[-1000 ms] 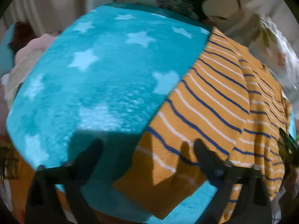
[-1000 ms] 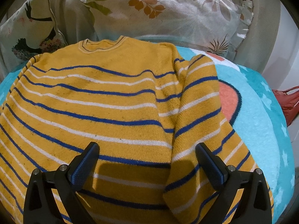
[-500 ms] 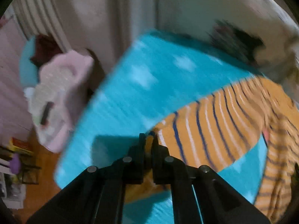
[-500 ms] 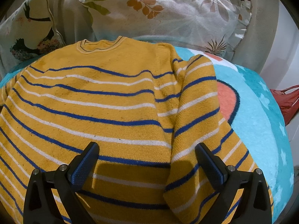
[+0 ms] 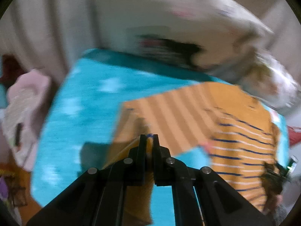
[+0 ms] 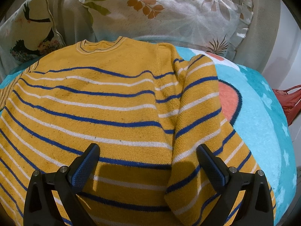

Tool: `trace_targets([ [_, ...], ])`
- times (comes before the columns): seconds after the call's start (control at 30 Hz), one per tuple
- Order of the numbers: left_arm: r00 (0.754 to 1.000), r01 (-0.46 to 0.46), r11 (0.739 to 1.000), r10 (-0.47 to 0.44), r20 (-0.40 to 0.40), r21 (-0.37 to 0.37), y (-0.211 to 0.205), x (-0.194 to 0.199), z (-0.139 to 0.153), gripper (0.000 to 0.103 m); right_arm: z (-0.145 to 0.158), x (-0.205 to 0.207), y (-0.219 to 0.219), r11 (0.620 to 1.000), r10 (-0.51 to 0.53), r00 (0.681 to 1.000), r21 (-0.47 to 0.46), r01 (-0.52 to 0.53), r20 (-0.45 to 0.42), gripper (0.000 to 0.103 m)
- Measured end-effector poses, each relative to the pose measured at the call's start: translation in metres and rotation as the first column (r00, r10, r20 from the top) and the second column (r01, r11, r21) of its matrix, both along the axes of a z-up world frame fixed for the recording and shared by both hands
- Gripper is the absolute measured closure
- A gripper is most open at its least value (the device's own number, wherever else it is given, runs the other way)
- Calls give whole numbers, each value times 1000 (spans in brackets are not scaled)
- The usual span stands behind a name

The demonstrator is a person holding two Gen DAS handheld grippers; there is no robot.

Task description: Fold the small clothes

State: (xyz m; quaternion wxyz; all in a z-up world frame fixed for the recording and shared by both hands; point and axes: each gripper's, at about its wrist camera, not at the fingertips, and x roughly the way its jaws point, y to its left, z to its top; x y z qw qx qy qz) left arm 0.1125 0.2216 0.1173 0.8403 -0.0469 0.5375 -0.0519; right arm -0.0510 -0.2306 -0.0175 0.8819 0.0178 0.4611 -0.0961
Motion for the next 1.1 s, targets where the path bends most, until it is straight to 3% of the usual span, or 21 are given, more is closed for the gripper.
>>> trace_targets([
  [0.07,998,69,997,-69,0,-43,-40,4,5,98,4,2,-2,1000,-23,1000,11,23,-7,1],
  [0.13,990,142,986,-142,6,-88,-87,8,10,98,17,2,-6,997,-54,998,48,55,-12,10],
  [0.2,979,204,970,-205,8,-131,-132,12,12,98,47,-14,-17,988,-98,991,128,85,93,10],
  [0.33,945,324,927,-327,15,-190,-236,19,5,98,81,-49,-42,975,-176,970,164,148,169,10],
  [0.5,898,424,851,-441,18,-310,-354,11,-21,96,80,-91,-81,967,-238,956,133,217,171,10],
  [0.57,877,427,814,-479,-40,-393,-384,11,-42,85,73,-105,-98,955,-271,952,163,248,141,10],
  [0.63,869,405,798,-488,-85,-447,-389,3,-50,68,67,-113,-110,942,-296,948,196,271,115,10],
  [0.73,853,435,774,-518,-64,-460,-374,-23,-44,54,68,-114,-124,925,-318,941,256,282,111,10],
  [0.77,856,443,778,-515,-49,-445,-362,-31,-39,50,70,-110,-124,921,-317,942,271,279,107,10],
  [0.83,877,441,819,-480,-18,-368,-334,-46,-30,36,75,-100,-118,922,-294,948,299,247,122,10],
  [0.97,939,339,926,-344,1,-166,-259,-66,-34,34,78,-69,-98,919,-221,967,358,164,124,10],
  [1.03,966,257,963,-258,-5,-78,-217,-72,-44,34,73,-49,-85,913,-179,978,389,122,112,10],
  [1.1,983,179,984,-180,-28,-22,-179,-78,-58,34,67,-31,-75,896,-145,985,434,90,94,22],
])
